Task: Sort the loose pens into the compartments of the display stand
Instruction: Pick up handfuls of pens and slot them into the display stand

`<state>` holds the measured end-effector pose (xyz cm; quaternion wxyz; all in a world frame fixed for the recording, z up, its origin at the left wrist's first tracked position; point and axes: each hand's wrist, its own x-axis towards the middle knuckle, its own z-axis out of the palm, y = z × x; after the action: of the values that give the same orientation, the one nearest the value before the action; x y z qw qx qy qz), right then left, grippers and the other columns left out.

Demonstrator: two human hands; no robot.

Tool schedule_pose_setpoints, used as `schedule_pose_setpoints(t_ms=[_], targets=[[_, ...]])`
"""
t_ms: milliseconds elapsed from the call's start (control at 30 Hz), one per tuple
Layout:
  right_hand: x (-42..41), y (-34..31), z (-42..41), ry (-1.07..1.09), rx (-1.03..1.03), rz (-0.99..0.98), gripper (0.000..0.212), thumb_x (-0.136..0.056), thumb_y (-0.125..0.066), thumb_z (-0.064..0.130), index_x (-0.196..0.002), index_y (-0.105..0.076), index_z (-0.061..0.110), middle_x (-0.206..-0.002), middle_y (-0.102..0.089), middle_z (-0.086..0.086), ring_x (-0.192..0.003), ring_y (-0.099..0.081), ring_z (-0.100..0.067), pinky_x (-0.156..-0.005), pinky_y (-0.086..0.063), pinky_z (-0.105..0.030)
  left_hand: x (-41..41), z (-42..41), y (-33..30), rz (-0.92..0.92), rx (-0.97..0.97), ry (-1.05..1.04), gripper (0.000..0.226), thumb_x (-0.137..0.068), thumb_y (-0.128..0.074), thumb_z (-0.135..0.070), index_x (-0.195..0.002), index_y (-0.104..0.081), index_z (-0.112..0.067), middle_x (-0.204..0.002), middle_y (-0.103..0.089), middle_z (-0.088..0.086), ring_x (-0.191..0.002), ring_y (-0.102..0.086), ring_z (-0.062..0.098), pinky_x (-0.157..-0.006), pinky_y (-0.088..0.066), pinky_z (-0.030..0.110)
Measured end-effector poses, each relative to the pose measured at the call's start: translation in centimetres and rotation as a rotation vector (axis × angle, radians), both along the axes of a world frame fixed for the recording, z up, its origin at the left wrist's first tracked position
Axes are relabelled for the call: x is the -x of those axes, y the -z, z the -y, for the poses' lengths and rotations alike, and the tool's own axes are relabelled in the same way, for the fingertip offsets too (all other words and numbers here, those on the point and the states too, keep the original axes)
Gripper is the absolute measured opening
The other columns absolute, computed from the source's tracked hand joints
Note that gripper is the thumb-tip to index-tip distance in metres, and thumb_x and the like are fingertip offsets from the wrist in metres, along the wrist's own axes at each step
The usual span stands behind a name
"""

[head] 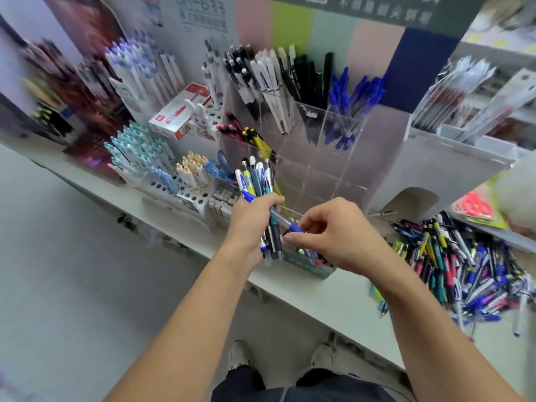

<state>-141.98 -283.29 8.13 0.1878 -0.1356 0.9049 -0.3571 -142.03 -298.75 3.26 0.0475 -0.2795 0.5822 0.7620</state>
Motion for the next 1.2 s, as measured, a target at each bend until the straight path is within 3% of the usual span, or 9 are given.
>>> schedule_pose_setpoints(t_ms=[200,333,467,600,733,867,967,1100,1200], targets=[[0.9,-1.8,-2.8,-0.148,-0.207,-0.065,0.044,-0.087,-0.070,0.052,-0.080,-0.077,0.009,-0.074,-0.068,-0.014,-0.071,-0.059,-0.032,-0.063,-0.046,-0.040,1.3,1.8,-2.3,0.046,-0.268,-0.020,0.023,-0.089,-0.060,-0.021,-0.068,-0.053,-0.015,-0.058,-0.047,-0.002,-0.044,-0.043,0.016,-0.043,-0.041,0.024],[1.7,-3.9,-6.0,0.125,0.333,0.047,0.028,-0.085,-0.067,0.038,-0.081,-0.076,0.012,-0.055,-0.053,0.002,-0.048,-0.037,-0.016,-0.043,-0.031,-0.023,1.8,2.6,-2.5,-0.019,-0.307,0.022,0.020,-0.093,-0.058,-0.011,-0.074,-0.051,-0.015,-0.062,-0.048,-0.002,-0.043,-0.040,0.009,-0.038,-0.037,0.020],[6.0,-7.0,-6.0,0.342,0.550,-0.327,0.012,-0.094,-0.068,0.008,-0.083,-0.070,0.012,-0.066,-0.070,-0.005,-0.051,-0.060,-0.016,-0.045,-0.045,-0.021,1.3,1.1,-2.6,-0.085,-0.226,0.198,0.009,-0.093,-0.059,-0.007,-0.091,-0.052,-0.011,-0.064,-0.048,-0.001,-0.044,-0.039,0.009,-0.039,-0.036,0.019],[11.7,-9.2,-4.7,0.405,0.386,-0.584,0.020,-0.092,-0.070,0.024,-0.079,-0.072,0.010,-0.068,-0.071,-0.005,-0.049,-0.064,-0.011,-0.049,-0.050,-0.024,1.2,-0.2,-3.4,-0.121,-0.219,0.222,0.009,-0.093,-0.062,-0.007,-0.090,-0.054,-0.012,-0.065,-0.049,0.000,-0.046,-0.040,0.010,-0.039,-0.037,0.019],[14.7,-8.0,-4.2,0.379,0.088,-0.593,0.032,-0.088,-0.072,0.028,-0.062,-0.061,0.014,-0.054,-0.053,0.005,-0.043,-0.043,0.001,-0.049,-0.033,-0.015,1.4,-0.3,-3.8,-0.122,-0.248,0.204,0.010,-0.092,-0.062,-0.007,-0.092,-0.055,-0.012,-0.066,-0.050,0.000,-0.048,-0.040,0.010,-0.040,-0.037,0.019],[14.8,-7.4,-4.7,0.443,0.078,-0.646,0.016,-0.084,-0.075,0.032,-0.084,-0.073,0.016,-0.073,-0.067,0.001,-0.061,-0.055,-0.005,-0.056,-0.041,-0.015,1.2,0.2,-3.6,-0.132,-0.227,0.184,0.012,-0.091,-0.064,-0.006,-0.097,-0.054,-0.010,-0.066,-0.050,0.001,-0.047,-0.040,0.011,-0.040,-0.038,0.020],[14.1,-7.3,-4.7,0.506,0.065,-0.712,0.023,-0.083,-0.073,0.030,-0.103,-0.075,0.018,-0.086,-0.070,0.004,-0.078,-0.064,-0.010,-0.076,-0.055,-0.027,1.1,0.4,-3.6,-0.133,-0.206,0.177,0.012,-0.091,-0.065,-0.005,-0.098,-0.055,-0.008,-0.066,-0.050,0.001,-0.046,-0.041,0.011,-0.040,-0.039,0.020],[13.6,-7.4,-3.7,0.451,-0.054,-0.764,0.043,-0.088,-0.064,0.024,-0.131,-0.063,0.026,-0.109,-0.070,-0.002,-0.098,-0.064,-0.021,-0.094,-0.053,-0.037,0.7,0.5,-3.5,-0.134,-0.116,0.204,0.013,-0.090,-0.069,-0.007,-0.095,-0.057,-0.007,-0.065,-0.052,0.001,-0.049,-0.044,0.011,-0.041,-0.041,0.020],[13.8,-7.3,-2.9,0.343,-0.218,-0.727,0.029,-0.092,-0.057,0.026,-0.116,-0.073,0.019,-0.110,-0.069,-0.012,-0.097,-0.064,-0.034,-0.088,-0.054,-0.044,0.3,0.8,-2.9,-0.126,-0.071,0.198,0.023,-0.087,-0.074,-0.010,-0.105,-0.060,-0.005,-0.066,-0.055,0.001,-0.051,-0.048,0.012,-0.043,-0.044,0.021]])
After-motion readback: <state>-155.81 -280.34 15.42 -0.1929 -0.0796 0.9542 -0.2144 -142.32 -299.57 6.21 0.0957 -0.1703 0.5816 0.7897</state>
